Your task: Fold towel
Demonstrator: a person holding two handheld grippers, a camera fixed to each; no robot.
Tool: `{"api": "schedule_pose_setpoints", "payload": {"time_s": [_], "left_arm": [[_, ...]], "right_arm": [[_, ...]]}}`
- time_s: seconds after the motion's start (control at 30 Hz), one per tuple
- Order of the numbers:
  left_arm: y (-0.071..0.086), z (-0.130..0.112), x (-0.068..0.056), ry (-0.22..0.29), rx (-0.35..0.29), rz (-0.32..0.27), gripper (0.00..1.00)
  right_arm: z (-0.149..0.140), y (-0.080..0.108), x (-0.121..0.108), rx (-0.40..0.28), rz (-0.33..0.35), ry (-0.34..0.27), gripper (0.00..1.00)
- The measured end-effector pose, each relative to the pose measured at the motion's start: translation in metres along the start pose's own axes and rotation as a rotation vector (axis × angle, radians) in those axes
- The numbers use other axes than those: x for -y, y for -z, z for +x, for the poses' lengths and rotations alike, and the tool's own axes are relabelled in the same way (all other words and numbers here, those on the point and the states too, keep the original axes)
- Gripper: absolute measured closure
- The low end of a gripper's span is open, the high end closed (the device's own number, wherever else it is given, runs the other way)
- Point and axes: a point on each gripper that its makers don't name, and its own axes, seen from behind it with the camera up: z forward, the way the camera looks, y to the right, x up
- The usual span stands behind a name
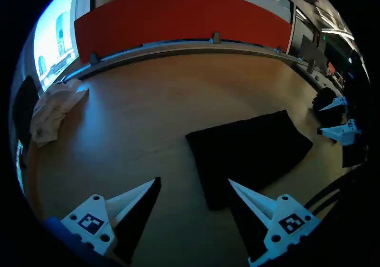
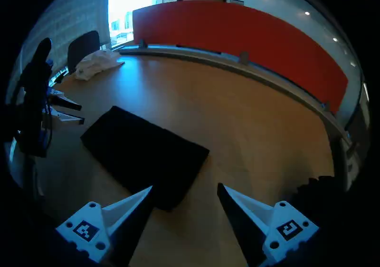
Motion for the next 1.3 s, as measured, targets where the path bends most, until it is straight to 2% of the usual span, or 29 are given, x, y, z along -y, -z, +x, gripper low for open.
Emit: {"api": "schedule_pose_setpoints", "payload": {"time_s": [0.3,0.57,1.3], "left_arm": [[0.012,-0.007,0.008,0.044,-0.014,0.033,0.07],[0.022,-0.009,0.015,0.076,-0.033,0.058,0.07],[0.040,-0.027,0.023,0.103,-0.047,0.087,0.07]], "right_arm": [[0.001,0.000,0.007,0.007,0.040,0.055,0.05],[0.003,-0.001,0.009,0.011,0.063,0.078,0.05],[-0.013,-0.005,0.016,0.052,0.099,0.109,0.05]]}}
